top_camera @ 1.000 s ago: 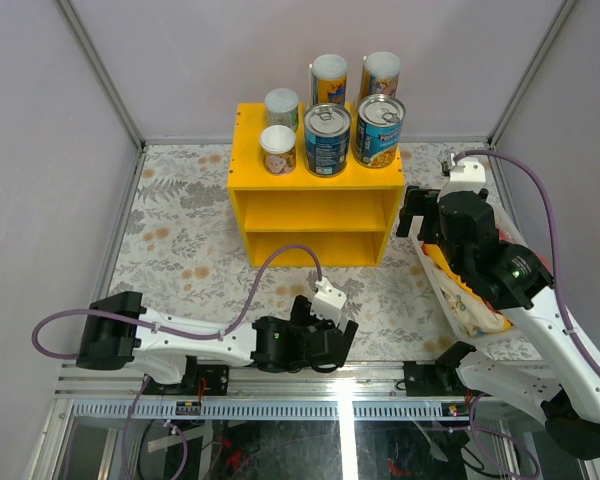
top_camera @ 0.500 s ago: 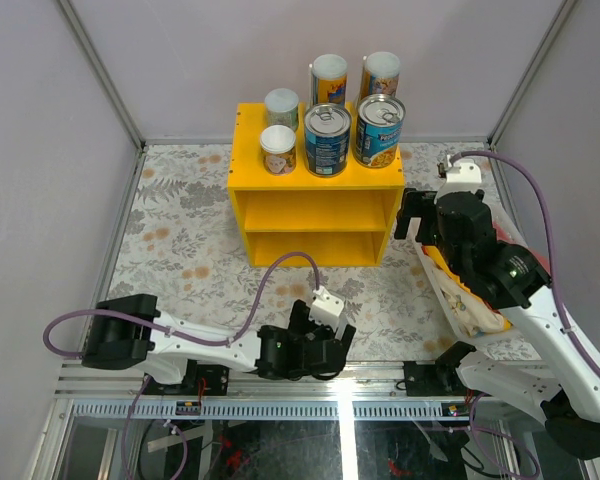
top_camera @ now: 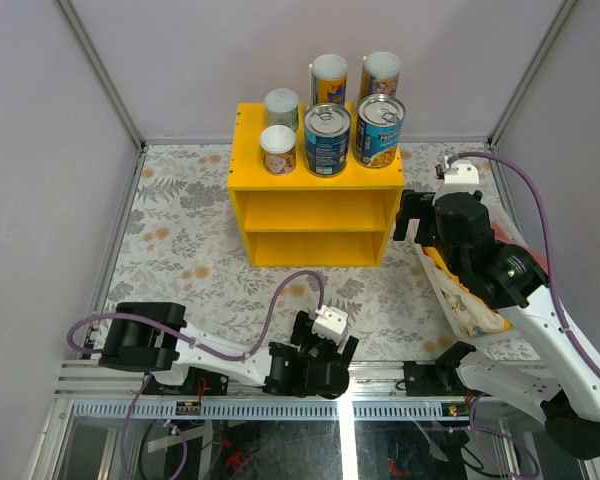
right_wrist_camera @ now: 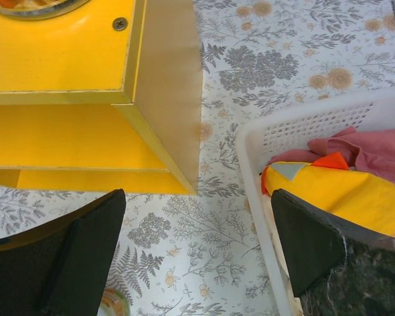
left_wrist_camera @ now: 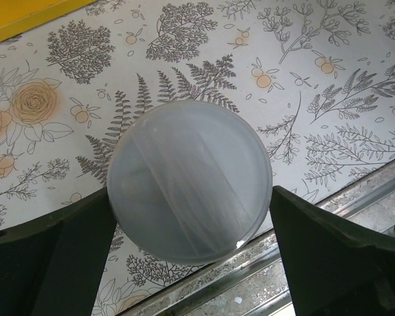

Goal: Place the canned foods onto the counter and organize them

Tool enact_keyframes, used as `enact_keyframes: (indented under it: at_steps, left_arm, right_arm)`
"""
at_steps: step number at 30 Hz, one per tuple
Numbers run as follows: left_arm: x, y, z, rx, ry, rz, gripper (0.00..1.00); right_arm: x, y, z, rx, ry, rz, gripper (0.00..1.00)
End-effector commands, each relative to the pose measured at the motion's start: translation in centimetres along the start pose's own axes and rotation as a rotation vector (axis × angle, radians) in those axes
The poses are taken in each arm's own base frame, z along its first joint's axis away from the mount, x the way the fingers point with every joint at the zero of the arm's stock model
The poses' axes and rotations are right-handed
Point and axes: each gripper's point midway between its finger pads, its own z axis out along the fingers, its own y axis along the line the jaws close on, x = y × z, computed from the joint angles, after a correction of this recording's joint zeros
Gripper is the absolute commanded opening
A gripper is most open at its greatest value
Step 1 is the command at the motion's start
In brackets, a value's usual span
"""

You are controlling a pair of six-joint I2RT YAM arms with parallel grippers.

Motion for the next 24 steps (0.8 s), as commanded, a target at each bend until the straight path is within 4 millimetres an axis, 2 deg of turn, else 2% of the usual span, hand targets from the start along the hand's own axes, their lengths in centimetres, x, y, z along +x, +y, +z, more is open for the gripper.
enact_keyframes:
  at_steps: [1,11,12,16,21,24]
  left_arm:
    - [-2.1,0.3,0.0,-0.073,-0.137,-0.081,0.9]
    - [-3.4,0.8,-0.7,-0.107,-0.201,-0.095,0.81]
    - [-3.4,0.8,-0.7,-0.106,-0.2,-0.093,0.77]
    - [-3.6,0.7,-0.9,-0.09,-0.201,-0.096,0.47]
    - [-4.7,1.1,-1.5,-0.098,-0.222,-0.1,0.27]
    - [-6.1,1.8,-2.6,-0.126,-0.255,-0.12,0.24]
  right_arm:
    - [-0.7,0.8,-0.2,-0.055,-0.023,0.01,0.99]
    - [-0.7,1.1,-0.2,-0.067,-0.017,0.011,0.99]
    - [-0.7,1.1,-0.2,-0.068,-0.017,0.013,0.99]
    - [-0.8,1.1,-0.3,-0.072,-0.02,0.015,0.99]
    - [-0.7,1.1,-0.4,-0.076,-0.018,0.017,0.99]
    - [-0.7,1.1,-0.5,-0.077,-0.021,0.02,0.99]
